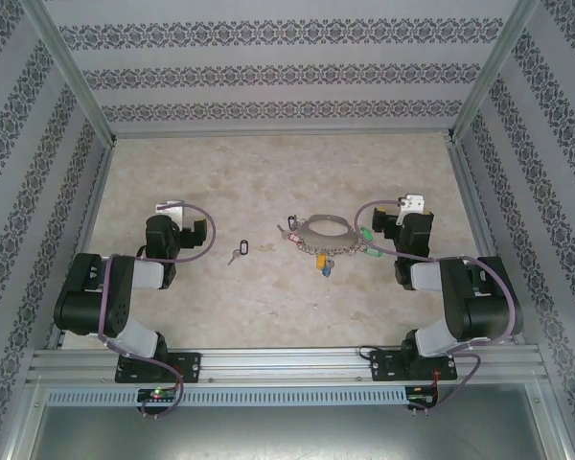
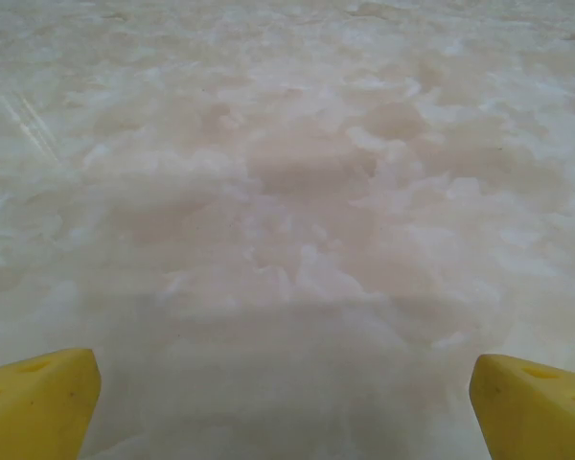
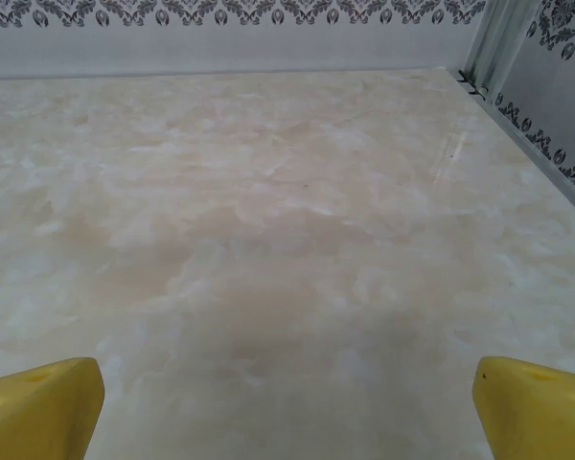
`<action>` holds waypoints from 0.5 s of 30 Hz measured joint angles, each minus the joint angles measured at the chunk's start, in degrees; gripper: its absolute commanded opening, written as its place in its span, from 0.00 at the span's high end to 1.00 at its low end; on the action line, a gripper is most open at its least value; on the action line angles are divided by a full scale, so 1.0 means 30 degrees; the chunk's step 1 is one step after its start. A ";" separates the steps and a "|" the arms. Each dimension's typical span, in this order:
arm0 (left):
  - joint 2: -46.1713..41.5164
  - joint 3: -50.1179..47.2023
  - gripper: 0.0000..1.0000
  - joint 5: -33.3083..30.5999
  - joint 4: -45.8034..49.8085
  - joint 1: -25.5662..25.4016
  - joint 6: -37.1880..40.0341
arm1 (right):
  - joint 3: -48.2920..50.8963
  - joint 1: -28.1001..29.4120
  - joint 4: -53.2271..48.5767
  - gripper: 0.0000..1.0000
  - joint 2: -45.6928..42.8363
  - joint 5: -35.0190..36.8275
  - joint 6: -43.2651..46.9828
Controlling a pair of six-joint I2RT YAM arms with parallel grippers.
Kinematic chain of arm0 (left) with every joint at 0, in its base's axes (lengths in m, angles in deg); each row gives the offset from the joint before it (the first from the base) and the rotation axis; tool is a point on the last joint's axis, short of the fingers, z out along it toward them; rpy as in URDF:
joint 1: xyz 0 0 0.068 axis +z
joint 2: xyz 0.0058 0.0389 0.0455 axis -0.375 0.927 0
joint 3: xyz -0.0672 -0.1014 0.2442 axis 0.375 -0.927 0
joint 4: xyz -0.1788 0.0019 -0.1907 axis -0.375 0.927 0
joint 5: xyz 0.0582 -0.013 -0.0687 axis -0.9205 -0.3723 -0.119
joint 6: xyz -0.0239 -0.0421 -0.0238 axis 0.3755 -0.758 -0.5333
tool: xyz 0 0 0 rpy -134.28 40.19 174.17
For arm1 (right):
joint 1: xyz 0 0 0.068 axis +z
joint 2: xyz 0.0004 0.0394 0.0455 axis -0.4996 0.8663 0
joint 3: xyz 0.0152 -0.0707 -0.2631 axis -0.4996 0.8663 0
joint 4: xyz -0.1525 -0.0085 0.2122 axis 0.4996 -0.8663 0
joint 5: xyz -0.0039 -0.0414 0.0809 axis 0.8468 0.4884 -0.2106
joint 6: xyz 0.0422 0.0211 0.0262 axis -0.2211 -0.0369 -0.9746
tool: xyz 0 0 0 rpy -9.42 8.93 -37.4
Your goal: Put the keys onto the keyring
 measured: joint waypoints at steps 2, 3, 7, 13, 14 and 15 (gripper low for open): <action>0.0000 0.0036 0.01 0.0000 -0.0036 0.0000 0.0000 | 0.0000 0.0102 0.0044 0.02 0.0000 -0.0007 0.0015; 0.0000 0.0036 0.01 0.0000 -0.0066 0.0000 0.0000 | 0.0000 0.0124 0.0066 0.02 0.0000 0.0000 0.0015; 0.0000 0.0036 0.01 0.0000 -0.0073 0.0000 0.0000 | 0.0000 0.0124 0.0073 0.02 0.0000 -0.0007 0.0015; 0.0000 0.0036 0.01 0.0000 -0.0073 0.0000 0.0000 | 0.0000 0.0117 0.0073 0.02 0.0000 -0.0015 0.0015; 0.0000 0.0036 0.01 0.0000 -0.0073 0.0000 0.0000 | 0.0000 0.0117 0.0073 0.02 0.0000 -0.0015 0.0015; 0.0000 0.0036 0.01 0.0000 -0.0073 0.0000 0.0000 | 0.0000 0.0117 0.0073 0.02 0.0000 -0.0015 0.0015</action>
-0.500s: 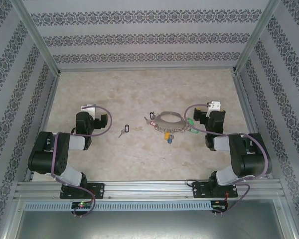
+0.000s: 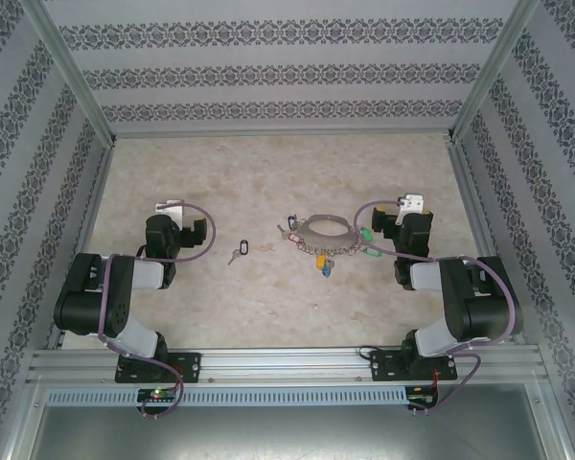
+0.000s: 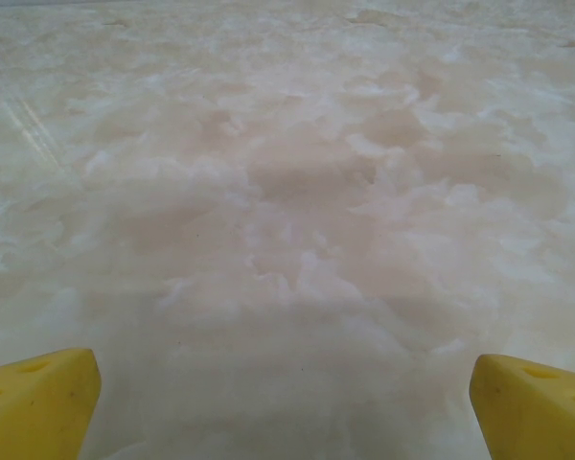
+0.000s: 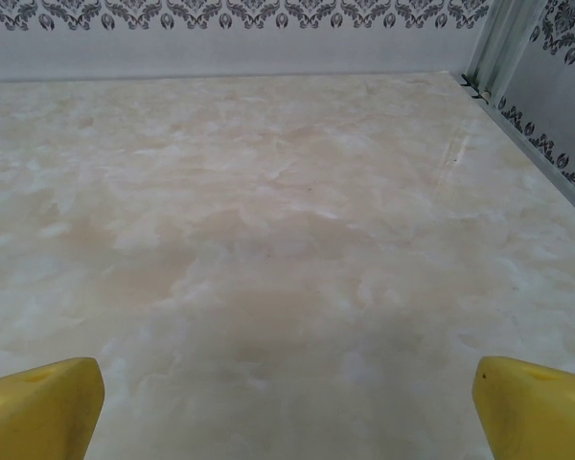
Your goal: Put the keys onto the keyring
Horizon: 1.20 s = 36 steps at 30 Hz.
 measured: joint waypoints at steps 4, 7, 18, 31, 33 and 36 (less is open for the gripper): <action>0.0000 0.0000 0.01 0.0000 0.0000 0.0007 0.0000 | 0.0000 0.0000 0.0000 0.02 0.0000 0.0000 0.0000; 0.0000 0.0000 0.01 0.0000 0.0000 0.0007 0.0000 | 0.0000 0.0000 0.0000 0.02 0.0000 0.0000 0.0000; -0.0015 0.0095 0.00 0.0044 0.0117 0.0007 0.0000 | 0.0007 -0.0160 -0.0146 0.02 -0.0240 0.0095 -0.0153; -1.0557 0.6033 0.01 -0.1712 1.3274 -0.0306 -0.1530 | -0.4677 -0.0160 -1.2721 0.23 -0.9340 -0.4233 -0.1494; -1.1883 0.7351 0.01 -0.1982 1.6058 -0.0306 -0.2084 | -0.5625 0.0568 -1.5438 0.24 -0.9559 -0.4830 -0.1945; -1.4039 0.7745 0.01 -0.2193 1.8928 -0.0306 -0.2688 | -0.6091 0.1530 -1.9358 0.26 -0.9442 -0.5275 -0.2361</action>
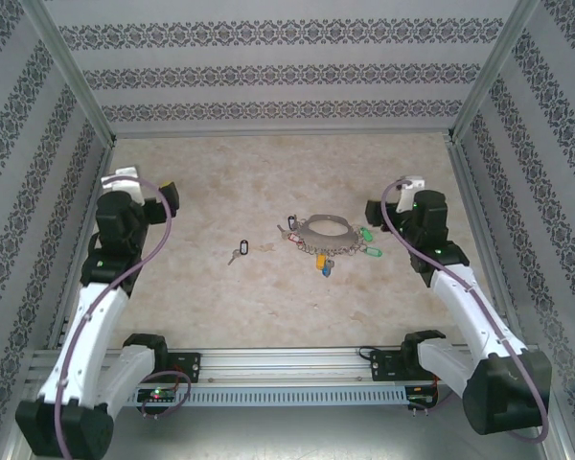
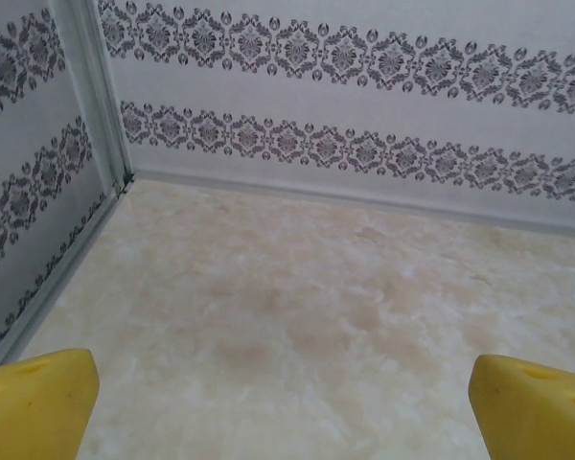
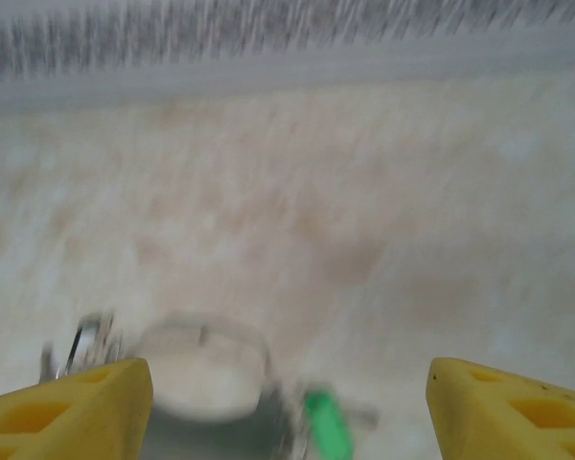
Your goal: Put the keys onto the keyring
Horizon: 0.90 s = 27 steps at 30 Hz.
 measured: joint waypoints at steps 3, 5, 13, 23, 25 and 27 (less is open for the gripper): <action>-0.0976 -0.0044 0.01 0.0882 0.2317 -0.0051 -0.0066 | -0.0306 0.0466 -0.3679 0.29 0.0984 -0.0401 -0.0481; -0.0721 -0.0430 0.00 0.1741 0.2965 -0.0087 -0.0146 | -0.0357 0.0678 -0.5268 0.29 0.1661 -0.0765 -0.0721; 0.3053 -0.1202 0.00 0.5020 0.4954 -0.0102 0.0109 | -0.2397 0.2412 -0.8663 0.36 0.5217 -0.0991 -0.0568; 0.3716 -0.1129 0.00 0.6054 0.5246 -0.0102 -0.0058 | -0.5821 0.4860 -1.0513 0.47 1.0061 -0.0605 0.0816; 0.3716 -0.1129 0.01 0.6062 0.5246 -0.0102 -0.0233 | -0.5996 0.4932 -1.0331 0.50 1.0746 -0.0576 0.1275; 0.3730 -0.1129 0.00 0.6069 0.5253 -0.0102 -0.0408 | -0.6069 0.4932 -1.0178 0.55 1.1358 -0.0401 0.1676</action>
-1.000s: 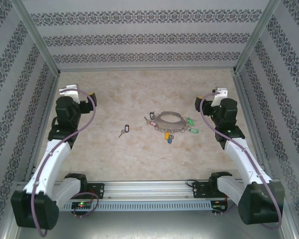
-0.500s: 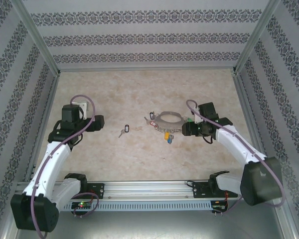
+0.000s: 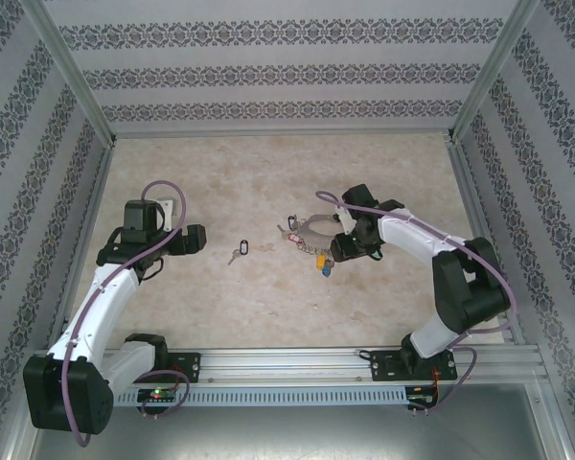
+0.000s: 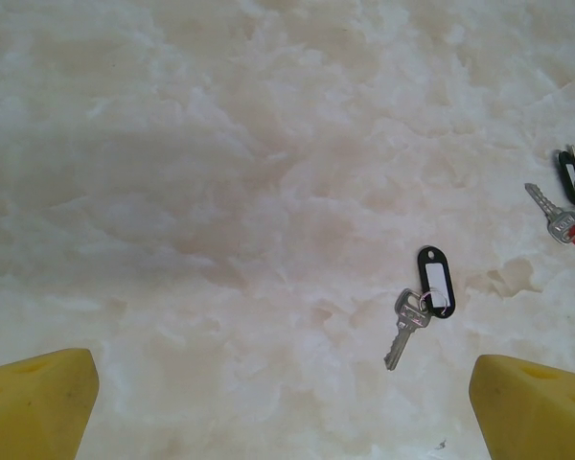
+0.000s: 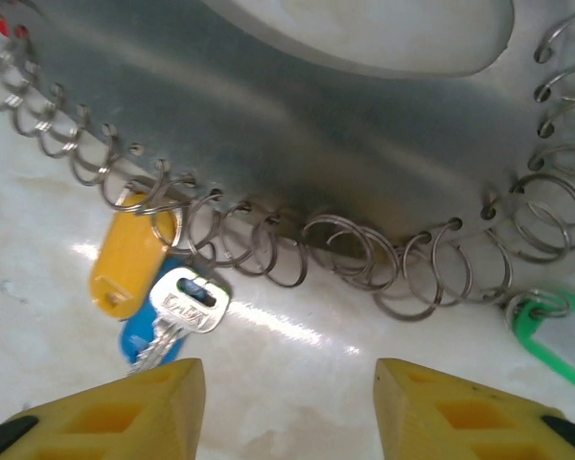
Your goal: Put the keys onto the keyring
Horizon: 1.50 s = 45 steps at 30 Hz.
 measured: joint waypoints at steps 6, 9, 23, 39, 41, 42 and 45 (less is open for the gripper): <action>0.0000 0.0000 0.00 -0.0182 0.0073 0.0000 -0.0073 | -0.0386 0.0000 0.0109 0.64 0.1297 0.0379 0.0874; 0.0007 0.0000 0.00 -0.0233 0.0073 0.0000 -0.0124 | -0.0393 0.0000 0.0197 0.65 0.1581 0.0131 0.1384; 0.0342 0.0000 0.00 -0.0255 0.0080 0.0000 -0.0510 | -0.1100 0.0000 0.0736 0.75 0.2237 0.0182 0.3060; 0.0342 0.0007 0.00 -0.0372 0.0444 0.0000 -0.0576 | -0.2259 -0.0007 0.0627 0.76 0.3009 -0.0051 0.4568; 0.0342 0.0007 0.00 -0.0364 0.0437 0.0000 -0.0576 | -0.2273 -0.0007 0.0495 0.76 0.3024 -0.0087 0.4561; 0.0342 0.0007 0.00 -0.0364 0.0444 0.0000 -0.0583 | -0.2302 -0.0007 0.0393 0.76 0.3024 -0.0131 0.4568; 0.0342 0.0007 0.00 -0.0364 0.0444 0.0000 -0.0590 | -0.2302 -0.0007 0.0182 0.76 0.2965 -0.0131 0.4568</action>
